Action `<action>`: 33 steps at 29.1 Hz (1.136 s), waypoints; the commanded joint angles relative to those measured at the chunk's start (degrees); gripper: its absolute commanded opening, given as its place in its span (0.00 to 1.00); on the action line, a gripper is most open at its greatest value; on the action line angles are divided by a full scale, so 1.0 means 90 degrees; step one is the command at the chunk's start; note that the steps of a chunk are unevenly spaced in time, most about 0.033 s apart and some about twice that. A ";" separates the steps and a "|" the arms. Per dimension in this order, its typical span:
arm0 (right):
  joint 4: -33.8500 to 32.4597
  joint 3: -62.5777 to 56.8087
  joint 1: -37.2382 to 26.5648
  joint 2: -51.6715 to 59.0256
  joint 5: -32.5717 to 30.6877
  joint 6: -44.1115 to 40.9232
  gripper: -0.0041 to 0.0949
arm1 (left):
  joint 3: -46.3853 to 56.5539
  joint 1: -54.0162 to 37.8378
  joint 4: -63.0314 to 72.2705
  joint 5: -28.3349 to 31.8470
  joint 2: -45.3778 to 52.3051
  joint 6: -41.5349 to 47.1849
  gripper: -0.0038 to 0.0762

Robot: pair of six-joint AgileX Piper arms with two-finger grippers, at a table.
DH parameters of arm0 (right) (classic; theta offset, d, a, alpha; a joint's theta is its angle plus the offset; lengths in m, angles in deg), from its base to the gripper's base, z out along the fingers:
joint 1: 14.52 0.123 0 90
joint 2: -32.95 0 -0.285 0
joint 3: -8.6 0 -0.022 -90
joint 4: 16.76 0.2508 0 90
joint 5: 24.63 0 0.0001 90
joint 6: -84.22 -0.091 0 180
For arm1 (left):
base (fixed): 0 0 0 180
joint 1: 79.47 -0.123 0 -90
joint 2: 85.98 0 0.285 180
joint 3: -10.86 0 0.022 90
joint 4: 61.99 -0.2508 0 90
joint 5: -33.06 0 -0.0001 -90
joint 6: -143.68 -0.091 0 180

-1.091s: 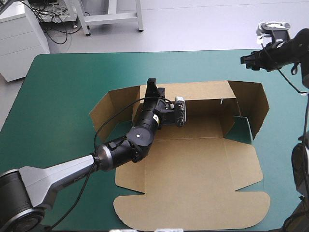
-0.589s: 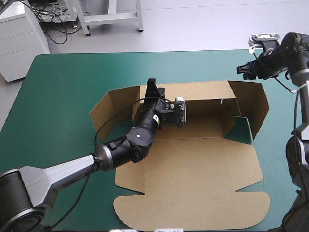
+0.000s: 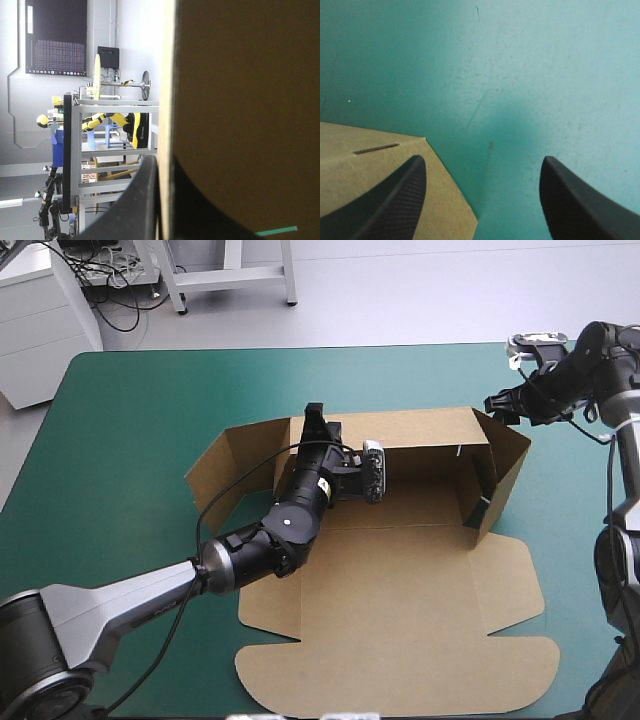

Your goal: Fold the box

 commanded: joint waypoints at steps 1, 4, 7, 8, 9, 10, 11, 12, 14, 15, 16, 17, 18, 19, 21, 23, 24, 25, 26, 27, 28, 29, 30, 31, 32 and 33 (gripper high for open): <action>0.0152 -0.0179 -0.0017 0.0666 -0.0025 0.0133 0.65 | -0.0157 0.0056 -0.0173 -0.0077 0.0256 0.0169 0.01; 0.0185 -0.0627 -0.0017 0.1063 0.0183 0.0236 0.64 | -0.0157 0.0056 -0.0173 -0.0077 0.0256 0.0169 0.01; 0.0249 -0.1159 -0.0017 0.1419 0.0466 0.0373 0.64 | -0.0157 0.0056 -0.0173 -0.0114 0.0256 0.0169 0.01; 0.0277 -0.1313 -0.0017 0.1525 0.0572 0.0396 0.64 | -0.0157 0.0056 -0.0173 -0.0114 0.0256 0.0169 0.01; 0.0317 -0.1508 -0.0017 0.1655 0.0703 0.0463 0.63 | -0.0157 0.0056 -0.0173 -0.0114 0.0256 0.0169 0.01; 0.0368 -0.1697 -0.0017 0.1785 0.0822 0.0520 0.63 | -0.0157 0.0056 -0.0173 -0.0128 0.0256 0.0169 0.01; 0.0424 -0.1846 -0.0017 0.1915 0.0949 0.0586 0.63 | -0.0157 0.0056 -0.0173 -0.0128 0.0256 0.0169 0.01; 0.0509 -0.2033 -0.0017 0.2038 0.1069 0.0713 0.63 | -0.0157 0.0056 -0.0173 -0.0140 0.0256 0.0169 0.01; 0.0621 -0.2391 -0.0017 0.2248 0.1284 0.0868 0.63 | -0.0157 0.0056 -0.0173 -0.0153 0.0256 0.0169 0.01; 0.0683 -0.2569 -0.0017 0.2377 0.1417 0.0997 0.63 | -0.0157 0.0056 -0.0173 -0.0153 0.0256 0.0169 0.01; 0.0700 -0.2737 -0.0017 0.2456 0.1501 0.1077 0.63 | -0.0157 0.0056 -0.0173 -0.0153 0.0256 0.0169 0.01; 0.0730 -0.2873 -0.0017 0.2530 0.1583 0.1177 0.63 | -0.0157 0.0056 -0.0173 -0.0153 0.0256 0.0169 0.01; 0.0808 -0.3039 -0.0017 0.2620 0.1668 0.1342 0.63 | -0.0157 0.0056 -0.0173 -0.0153 0.0256 0.0169 0.01; 0.0886 -0.3199 -0.0017 0.2695 0.1730 0.1523 0.63 | -0.0157 0.0056 -0.0173 -0.0153 0.0256 0.0169 0.01; 0.1035 -0.3462 -0.0017 0.2825 0.1812 0.1860 0.63 | -0.0157 0.0056 -0.0173 -0.0153 0.0256 0.0169 0.01; 0.1175 -0.3705 -0.0017 0.2896 0.1798 0.2304 0.62 | -0.0157 0.0056 -0.0173 -0.0153 0.0256 0.0169 0.01; 0.1215 -0.3797 -0.0017 0.2936 0.1741 0.2507 0.62 | -0.0157 0.0056 -0.0173 -0.0153 0.0256 0.0169 0.01; 0.1229 -0.3867 -0.0017 0.2946 0.1638 0.2693 0.62 | -0.0157 0.0056 -0.0173 -0.0153 0.0256 0.0169 0.01; 0.1251 -0.3911 -0.0017 0.2946 0.1547 0.2859 0.62 | -0.0157 0.0056 -0.0173 -0.0153 0.0256 0.0169 0.01; 0.1332 -0.3969 -0.0017 0.2946 0.1485 0.3079 0.62 | -0.0157 0.0056 -0.0173 -0.0153 0.0256 0.0169 0.01; 0.1402 -0.4036 -0.0017 0.2946 0.1486 0.3336 0.62 | -0.0157 0.0056 -0.0173 -0.0153 0.0256 0.0169 0.01; 0.1505 -0.4086 -0.0017 0.2946 0.1433 0.3616 0.62 | -0.0157 0.0056 -0.0173 -0.0153 0.0256 0.0169 0.01; 0.1611 -0.4123 -0.0017 0.2946 0.1391 0.3842 0.62 | -0.0157 0.0056 -0.0173 -0.0153 0.0256 0.0169 0.01; 0.1714 -0.4140 -0.0017 0.2946 0.1391 0.3941 0.62 | -0.0157 0.0056 -0.0173 -0.0153 0.0256 0.0169 0.01; 0.1766 -0.4140 -0.0017 0.2946 0.1334 0.4017 0.62 | -0.0157 0.0056 -0.0173 -0.0153 0.0256 0.0169 0.01; 0.1787 -0.4140 -0.0017 0.2946 0.1306 0.4103 0.62 | -0.0157 0.0056 -0.0173 -0.0153 0.0256 0.0169 0.01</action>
